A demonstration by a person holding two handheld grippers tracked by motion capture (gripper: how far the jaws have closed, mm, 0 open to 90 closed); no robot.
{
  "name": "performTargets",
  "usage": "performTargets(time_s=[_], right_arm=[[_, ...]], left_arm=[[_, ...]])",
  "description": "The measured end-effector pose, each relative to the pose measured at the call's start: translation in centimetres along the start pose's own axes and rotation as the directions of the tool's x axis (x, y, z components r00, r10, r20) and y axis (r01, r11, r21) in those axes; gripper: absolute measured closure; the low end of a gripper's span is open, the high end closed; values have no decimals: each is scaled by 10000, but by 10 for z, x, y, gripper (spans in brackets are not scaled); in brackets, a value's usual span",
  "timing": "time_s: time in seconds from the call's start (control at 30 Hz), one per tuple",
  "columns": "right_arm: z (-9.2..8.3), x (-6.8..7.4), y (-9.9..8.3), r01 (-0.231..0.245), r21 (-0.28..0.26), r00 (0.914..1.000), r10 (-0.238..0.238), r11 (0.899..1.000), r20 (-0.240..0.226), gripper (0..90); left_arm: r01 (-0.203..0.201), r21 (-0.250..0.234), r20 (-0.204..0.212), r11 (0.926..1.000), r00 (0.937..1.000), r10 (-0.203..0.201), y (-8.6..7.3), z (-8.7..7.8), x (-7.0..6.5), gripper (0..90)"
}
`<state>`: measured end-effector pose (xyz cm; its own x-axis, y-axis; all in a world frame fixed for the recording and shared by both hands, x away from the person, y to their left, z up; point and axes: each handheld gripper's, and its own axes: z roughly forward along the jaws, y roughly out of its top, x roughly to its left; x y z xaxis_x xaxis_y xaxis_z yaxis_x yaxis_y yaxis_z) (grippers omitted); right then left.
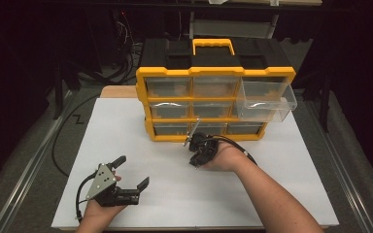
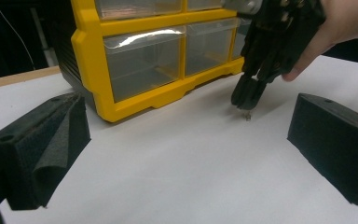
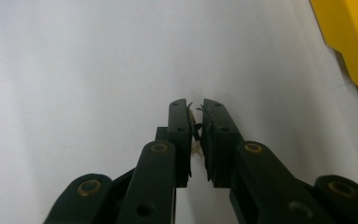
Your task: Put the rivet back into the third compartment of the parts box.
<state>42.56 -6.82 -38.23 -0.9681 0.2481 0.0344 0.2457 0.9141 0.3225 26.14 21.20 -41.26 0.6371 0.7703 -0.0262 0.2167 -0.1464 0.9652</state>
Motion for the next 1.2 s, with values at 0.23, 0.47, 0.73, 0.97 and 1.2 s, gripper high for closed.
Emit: performTargets(time_s=[0.23, 0.47, 0.73, 0.97, 1.2], right_arm=[[-14, 10, -20, 25, -158, 9993, -31, 9999, -371, 838], [-24, 19, -46, -163, -133, 9980, 155, 9998, -605, 838], [-35, 23, -73, -355, -2, 9971, 354, 9994, -675, 838], [-45, 23, -92, -423, 200, 9966, 436, 9989, -694, 838], [-63, 27, -100, -249, 312, 9968, 272, 9992, -755, 839]], left_arm=[[7, 58, -126, 10000, 9999, -6, 0, 2, 1, 1], [115, 32, -139, 9999, 9998, -115, 0, 3, 3, 1], [124, 68, -160, 9999, 9998, -123, -1, 3, 3, 1], [134, 64, -79, 9999, 9999, -134, -1, 3, 2, 1], [132, 51, -87, 9999, 9999, -131, -1, 3, 1, 1]])
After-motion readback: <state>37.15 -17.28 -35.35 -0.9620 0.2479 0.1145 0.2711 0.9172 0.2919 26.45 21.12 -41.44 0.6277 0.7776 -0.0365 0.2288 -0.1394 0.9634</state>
